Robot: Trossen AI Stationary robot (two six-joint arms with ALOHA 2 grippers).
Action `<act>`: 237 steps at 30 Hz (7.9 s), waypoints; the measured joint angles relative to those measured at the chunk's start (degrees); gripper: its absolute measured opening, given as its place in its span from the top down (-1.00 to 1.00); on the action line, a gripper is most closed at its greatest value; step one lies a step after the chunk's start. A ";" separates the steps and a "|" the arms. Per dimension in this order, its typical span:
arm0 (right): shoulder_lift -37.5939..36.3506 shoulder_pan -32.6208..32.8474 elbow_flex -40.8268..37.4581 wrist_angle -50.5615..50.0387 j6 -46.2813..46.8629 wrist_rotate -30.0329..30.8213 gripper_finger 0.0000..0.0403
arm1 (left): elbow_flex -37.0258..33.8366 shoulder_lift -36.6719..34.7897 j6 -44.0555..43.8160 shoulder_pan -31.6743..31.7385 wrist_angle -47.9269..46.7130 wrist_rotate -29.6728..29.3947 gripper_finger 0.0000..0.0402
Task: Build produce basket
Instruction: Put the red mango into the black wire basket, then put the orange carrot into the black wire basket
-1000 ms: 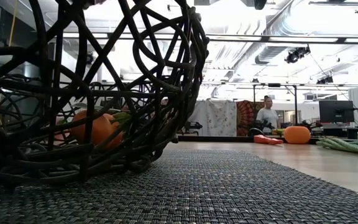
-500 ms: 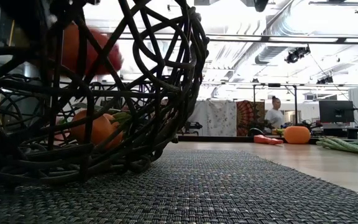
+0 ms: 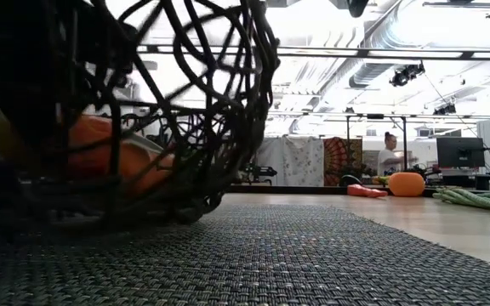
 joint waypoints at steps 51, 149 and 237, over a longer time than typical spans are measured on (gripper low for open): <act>0.00 -0.02 0.00 -0.50 0.02 0.01 1.00 | 6.30 -40.30 38.75 22.63 23.53 -4.94 -0.71; -0.02 0.00 0.00 -5.27 4.25 11.84 -0.81 | -22.10 -52.80 36.69 29.98 57.18 14.47 1.00; 44.49 -51.15 11.13 -41.22 16.94 5.45 0.78 | -22.08 -52.78 37.59 29.96 56.81 8.26 1.00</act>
